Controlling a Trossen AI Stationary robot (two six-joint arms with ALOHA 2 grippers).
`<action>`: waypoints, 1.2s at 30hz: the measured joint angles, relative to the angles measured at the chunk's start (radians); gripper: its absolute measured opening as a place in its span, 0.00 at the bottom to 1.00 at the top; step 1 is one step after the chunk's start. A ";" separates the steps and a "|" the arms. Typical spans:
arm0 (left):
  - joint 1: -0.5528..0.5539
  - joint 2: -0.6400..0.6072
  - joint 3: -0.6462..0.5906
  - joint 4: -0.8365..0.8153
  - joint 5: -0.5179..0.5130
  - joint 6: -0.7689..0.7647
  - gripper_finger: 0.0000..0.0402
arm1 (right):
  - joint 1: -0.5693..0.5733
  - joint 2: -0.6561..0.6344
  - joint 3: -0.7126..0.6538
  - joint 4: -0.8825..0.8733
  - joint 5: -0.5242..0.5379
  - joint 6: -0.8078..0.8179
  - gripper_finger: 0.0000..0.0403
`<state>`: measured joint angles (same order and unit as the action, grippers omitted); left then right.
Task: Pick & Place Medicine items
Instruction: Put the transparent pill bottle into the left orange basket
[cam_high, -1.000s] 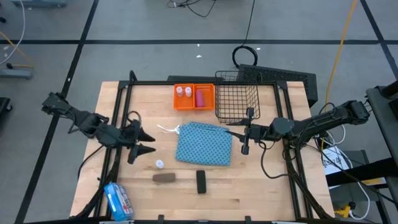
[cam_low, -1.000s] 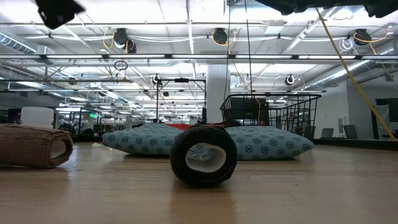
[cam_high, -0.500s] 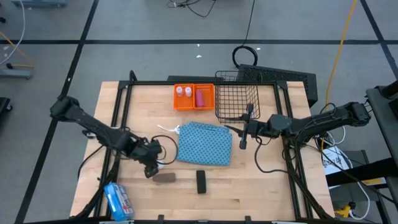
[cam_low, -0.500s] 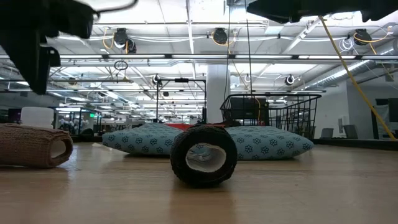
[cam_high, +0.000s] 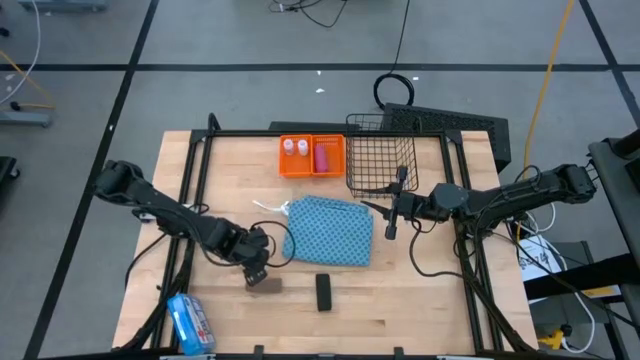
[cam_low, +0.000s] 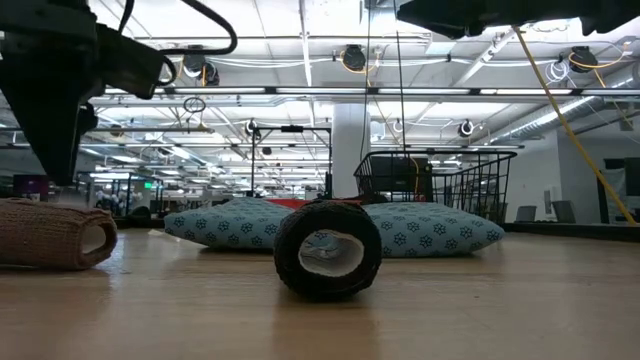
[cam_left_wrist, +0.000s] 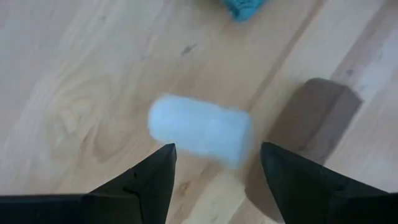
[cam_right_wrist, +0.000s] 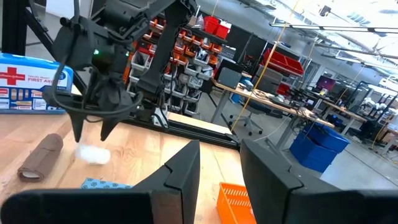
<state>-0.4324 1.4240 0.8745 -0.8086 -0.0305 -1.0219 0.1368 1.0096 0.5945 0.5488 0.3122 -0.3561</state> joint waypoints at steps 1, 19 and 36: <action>0.001 -0.002 0.000 0.000 -0.003 -0.015 0.60 | 0.000 0.000 0.000 0.000 0.000 0.000 0.26; -0.009 0.012 -0.002 -0.012 -0.162 0.455 0.60 | 0.000 0.000 0.000 -0.001 0.000 0.003 0.26; 0.052 0.010 -0.149 0.100 -0.159 1.093 0.60 | 0.000 0.000 0.000 -0.008 0.000 0.003 0.26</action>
<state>-0.3802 1.4342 0.7255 -0.7084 -0.1898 0.0708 0.1368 1.0100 0.5943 0.5410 0.3119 -0.3527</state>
